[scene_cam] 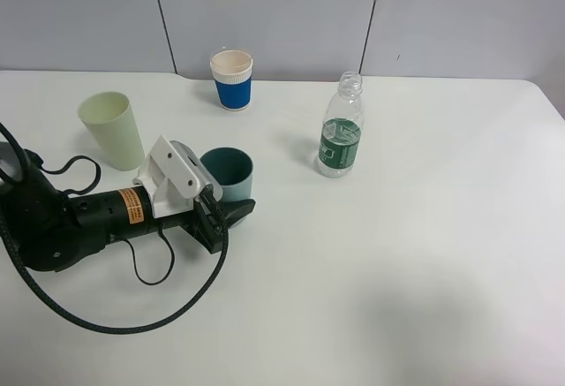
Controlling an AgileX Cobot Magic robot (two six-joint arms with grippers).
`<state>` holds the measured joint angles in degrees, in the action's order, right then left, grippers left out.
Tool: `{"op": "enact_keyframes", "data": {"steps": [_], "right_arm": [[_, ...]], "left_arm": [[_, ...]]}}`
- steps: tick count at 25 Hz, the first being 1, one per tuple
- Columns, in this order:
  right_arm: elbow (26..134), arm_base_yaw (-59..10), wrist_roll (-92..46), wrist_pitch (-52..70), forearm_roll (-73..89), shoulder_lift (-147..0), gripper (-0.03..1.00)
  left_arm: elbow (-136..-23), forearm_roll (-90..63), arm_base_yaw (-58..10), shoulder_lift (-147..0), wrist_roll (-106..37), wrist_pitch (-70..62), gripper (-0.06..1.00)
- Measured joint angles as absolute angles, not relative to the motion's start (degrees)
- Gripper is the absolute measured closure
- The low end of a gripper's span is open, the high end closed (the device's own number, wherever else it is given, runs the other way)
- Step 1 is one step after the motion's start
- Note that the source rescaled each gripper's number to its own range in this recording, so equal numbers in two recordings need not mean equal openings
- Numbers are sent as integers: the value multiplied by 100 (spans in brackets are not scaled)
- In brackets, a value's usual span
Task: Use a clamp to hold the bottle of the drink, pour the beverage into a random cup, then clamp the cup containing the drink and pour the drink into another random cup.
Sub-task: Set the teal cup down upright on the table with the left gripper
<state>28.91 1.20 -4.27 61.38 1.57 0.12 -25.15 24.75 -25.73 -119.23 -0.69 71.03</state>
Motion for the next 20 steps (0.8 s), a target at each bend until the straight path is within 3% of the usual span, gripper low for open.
{"op": "enact_keyframes", "data": {"steps": [16, 17, 20], "right_arm": [[2891, 120, -427, 6138, 157, 12, 18], [2891, 120, -427, 6138, 157, 12, 18], [2891, 120, -427, 6138, 157, 12, 18]], "left_arm": [[-2515, 2481, -2573, -11928, -73, 7109, 91], [-2515, 2481, -2573, -11928, -73, 7087, 85], [-2515, 2475, -2573, -11929, -75, 7006, 47]]}}
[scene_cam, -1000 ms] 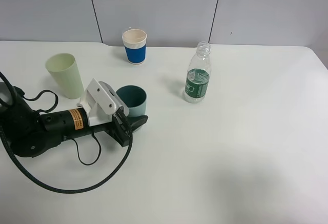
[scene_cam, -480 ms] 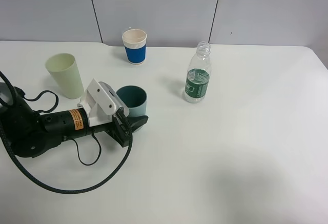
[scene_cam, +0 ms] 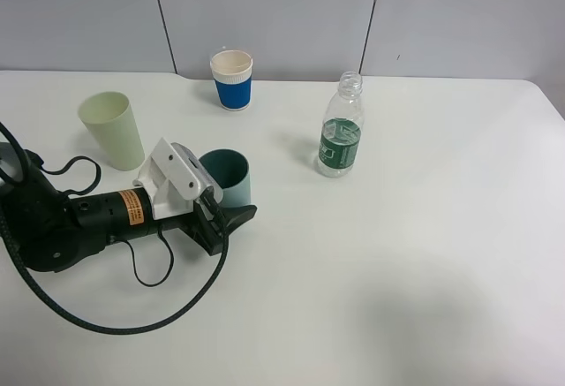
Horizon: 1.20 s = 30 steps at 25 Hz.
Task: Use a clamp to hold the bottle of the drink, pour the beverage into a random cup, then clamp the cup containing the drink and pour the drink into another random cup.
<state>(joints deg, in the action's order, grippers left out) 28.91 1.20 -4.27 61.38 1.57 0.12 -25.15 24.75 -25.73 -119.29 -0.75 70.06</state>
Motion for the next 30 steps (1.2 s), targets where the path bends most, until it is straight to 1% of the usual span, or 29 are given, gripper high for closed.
{"op": "enact_keyframes", "data": {"steps": [1, 2, 4, 6, 10, 17, 30], "right_arm": [[2891, 120, -427, 6138, 157, 12, 18], [2891, 120, -427, 6138, 157, 12, 18], [2891, 120, -427, 6138, 157, 12, 18], [2891, 120, -427, 6138, 157, 12, 18], [2891, 120, -427, 6138, 157, 12, 18], [2891, 120, -427, 6138, 157, 12, 18], [2891, 120, -427, 6138, 157, 12, 18]], "left_arm": [[-2515, 2475, -2573, -11929, -89, 7006, 37], [-2515, 2475, -2573, -11929, -95, 7006, 30], [-2515, 2475, -2573, -11929, -123, 7001, 24], [-2515, 2475, -2573, -11929, -201, 7001, 22], [-2414, 2458, -2573, -11890, -411, 6994, 22], [-1776, 2097, -2573, -11358, -655, 6994, 22], [-756, 1656, -2573, -9236, -545, 6973, 22]]}}
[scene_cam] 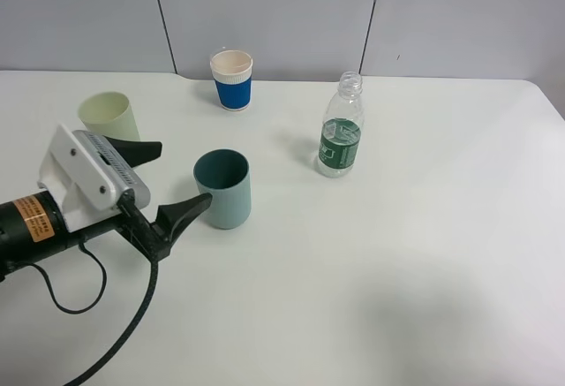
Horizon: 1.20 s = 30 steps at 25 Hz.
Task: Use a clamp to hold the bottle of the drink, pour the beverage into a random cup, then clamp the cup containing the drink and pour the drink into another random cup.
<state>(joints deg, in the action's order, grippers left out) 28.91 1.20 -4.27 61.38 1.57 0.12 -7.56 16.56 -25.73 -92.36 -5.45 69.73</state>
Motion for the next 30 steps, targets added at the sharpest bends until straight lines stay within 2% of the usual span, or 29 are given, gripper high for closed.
{"op": "enact_keyframes", "data": {"steps": [11, 21, 25, 27, 29, 30], "right_arm": [[2891, 120, -427, 6138, 157, 12, 18], [2891, 120, -427, 6138, 157, 12, 18], [2891, 120, -427, 6138, 157, 12, 18], [2891, 120, -427, 6138, 157, 12, 18], [2891, 120, -427, 6138, 157, 12, 18], [2891, 120, -427, 6138, 157, 12, 18]], "left_arm": [[-697, 1465, -2573, -7551, -362, 6764, 22], [-918, 1447, -2578, -5958, 309, 5040, 22], [-1390, 1447, -2578, -5160, 720, 3693, 22], [-1767, 1447, -2578, -4779, 855, 2708, 17], [-2149, 1453, -2578, -4412, 919, 1751, 4], [-2351, 1453, -2578, -4274, 938, 1232, 1]]}}
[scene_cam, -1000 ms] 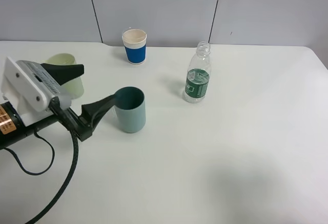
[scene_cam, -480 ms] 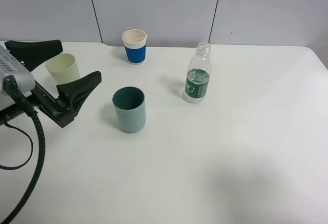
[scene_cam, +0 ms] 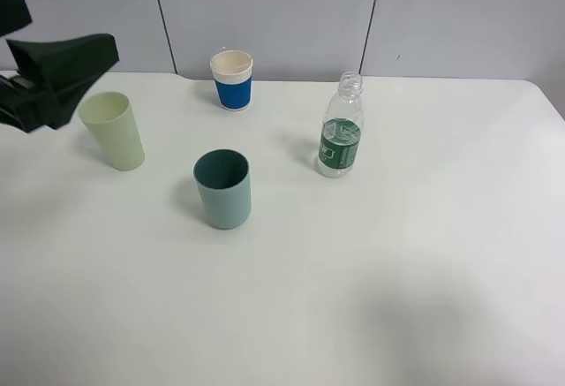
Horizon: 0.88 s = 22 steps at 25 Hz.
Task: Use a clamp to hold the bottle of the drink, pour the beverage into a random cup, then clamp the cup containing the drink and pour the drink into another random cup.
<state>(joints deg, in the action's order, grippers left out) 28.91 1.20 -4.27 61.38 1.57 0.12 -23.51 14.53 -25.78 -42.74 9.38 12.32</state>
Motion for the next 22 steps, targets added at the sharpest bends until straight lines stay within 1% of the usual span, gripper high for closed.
{"op": "enact_keyframes", "data": {"steps": [2, 5, 8, 16, 19, 22], "right_arm": [[2891, 120, -427, 6138, 157, 12, 18], [2891, 120, -427, 6138, 157, 12, 18], [2891, 120, -427, 6138, 157, 12, 18], [2891, 120, -427, 6138, 157, 12, 18], [2891, 120, -427, 6138, 157, 12, 18], [2891, 120, -427, 6138, 157, 12, 18]], "left_arm": [[-2735, 1466, -2578, -3991, 942, 323, -3], [-3192, 1651, -2578, -3649, 953, -969, -3], [-3522, 1900, -2578, -3321, 953, -1951, -3], [-3950, 2211, -2578, -2372, 953, -3744, -3], [-3960, 2219, -2572, -2068, 958, -4228, -3], [-3960, 2219, -2385, -1829, 958, -4564, -4]]}}
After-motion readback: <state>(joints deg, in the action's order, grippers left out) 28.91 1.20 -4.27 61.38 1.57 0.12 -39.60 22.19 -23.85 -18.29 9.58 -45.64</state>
